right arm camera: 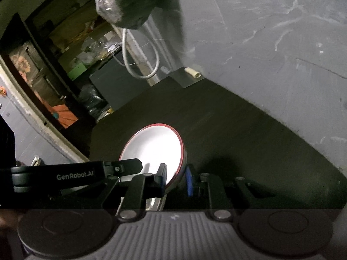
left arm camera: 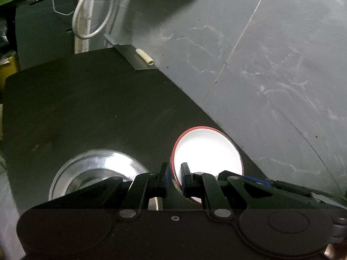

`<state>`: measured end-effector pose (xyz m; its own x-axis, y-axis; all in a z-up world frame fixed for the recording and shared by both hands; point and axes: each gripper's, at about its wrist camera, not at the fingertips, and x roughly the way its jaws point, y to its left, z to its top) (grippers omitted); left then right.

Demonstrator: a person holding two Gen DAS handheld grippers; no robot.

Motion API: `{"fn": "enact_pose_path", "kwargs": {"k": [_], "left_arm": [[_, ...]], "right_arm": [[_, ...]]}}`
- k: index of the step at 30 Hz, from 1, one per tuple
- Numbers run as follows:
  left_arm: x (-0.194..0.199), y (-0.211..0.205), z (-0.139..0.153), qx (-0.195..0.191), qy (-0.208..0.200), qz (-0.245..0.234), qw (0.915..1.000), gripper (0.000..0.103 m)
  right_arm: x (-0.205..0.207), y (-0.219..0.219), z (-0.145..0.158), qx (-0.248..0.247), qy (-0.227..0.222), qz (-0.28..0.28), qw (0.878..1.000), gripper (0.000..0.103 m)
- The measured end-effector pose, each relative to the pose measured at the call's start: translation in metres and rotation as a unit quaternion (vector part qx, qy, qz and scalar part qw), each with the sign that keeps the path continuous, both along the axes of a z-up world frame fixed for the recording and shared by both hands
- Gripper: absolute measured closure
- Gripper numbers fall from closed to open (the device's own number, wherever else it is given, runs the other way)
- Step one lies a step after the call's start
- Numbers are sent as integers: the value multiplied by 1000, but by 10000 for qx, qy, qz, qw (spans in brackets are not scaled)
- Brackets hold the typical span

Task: Organize plates and bowls
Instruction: 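Carry the second white bowl toward the stacked bowls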

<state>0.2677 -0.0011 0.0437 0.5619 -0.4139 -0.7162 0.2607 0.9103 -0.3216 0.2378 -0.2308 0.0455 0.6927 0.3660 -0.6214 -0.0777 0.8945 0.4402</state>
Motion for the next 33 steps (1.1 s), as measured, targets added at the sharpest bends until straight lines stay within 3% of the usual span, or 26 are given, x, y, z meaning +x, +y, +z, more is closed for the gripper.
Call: {"fn": "enact_pose_path", "kwargs": {"k": [15, 33], "left_arm": [[-63, 36, -4, 46, 99, 351, 9993, 92], [-95, 59, -17, 90, 299, 585, 9978, 91]], "right_arm": [[-47, 31, 2, -51, 73, 479, 9988, 82], [-68, 55, -4, -184, 256, 875, 9957, 82]]}}
